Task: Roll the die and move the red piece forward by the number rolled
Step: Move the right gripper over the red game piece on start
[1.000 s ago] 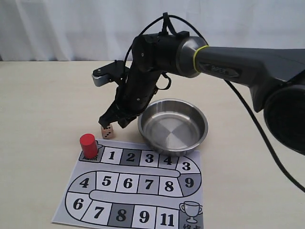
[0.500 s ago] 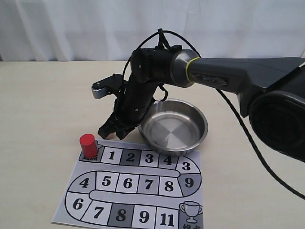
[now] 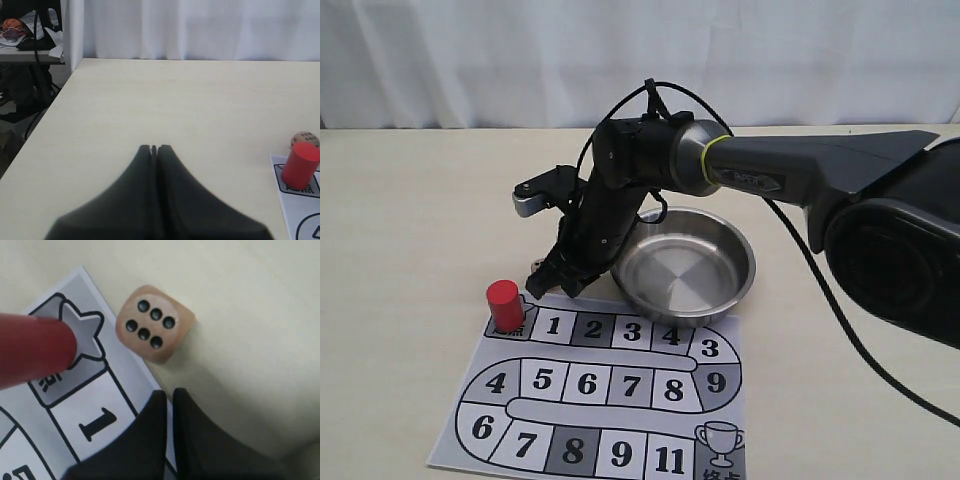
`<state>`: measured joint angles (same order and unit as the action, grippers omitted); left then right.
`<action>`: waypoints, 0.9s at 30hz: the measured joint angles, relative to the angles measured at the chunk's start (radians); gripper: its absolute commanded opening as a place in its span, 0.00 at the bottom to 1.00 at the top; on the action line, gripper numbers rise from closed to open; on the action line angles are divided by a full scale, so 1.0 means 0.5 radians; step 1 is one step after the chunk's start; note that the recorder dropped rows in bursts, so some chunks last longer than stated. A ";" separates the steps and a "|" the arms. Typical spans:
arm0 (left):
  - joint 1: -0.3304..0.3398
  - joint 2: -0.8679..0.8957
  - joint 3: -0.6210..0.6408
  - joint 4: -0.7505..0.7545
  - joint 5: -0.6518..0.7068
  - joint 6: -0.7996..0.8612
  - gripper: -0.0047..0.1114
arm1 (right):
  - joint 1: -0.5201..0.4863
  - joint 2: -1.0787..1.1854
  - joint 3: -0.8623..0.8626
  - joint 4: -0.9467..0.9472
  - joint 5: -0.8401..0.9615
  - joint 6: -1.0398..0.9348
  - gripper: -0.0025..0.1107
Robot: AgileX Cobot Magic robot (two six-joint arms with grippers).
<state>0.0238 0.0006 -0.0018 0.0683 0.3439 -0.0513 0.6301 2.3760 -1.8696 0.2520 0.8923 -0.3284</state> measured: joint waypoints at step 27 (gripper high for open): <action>0.000 0.000 0.000 0.000 0.000 0.000 0.04 | 0.014 -0.257 0.000 0.171 0.197 -0.232 0.63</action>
<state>0.0238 0.0006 -0.0018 0.0683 0.3439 -0.0513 0.6373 2.2476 -1.8696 0.3376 0.9910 -0.4444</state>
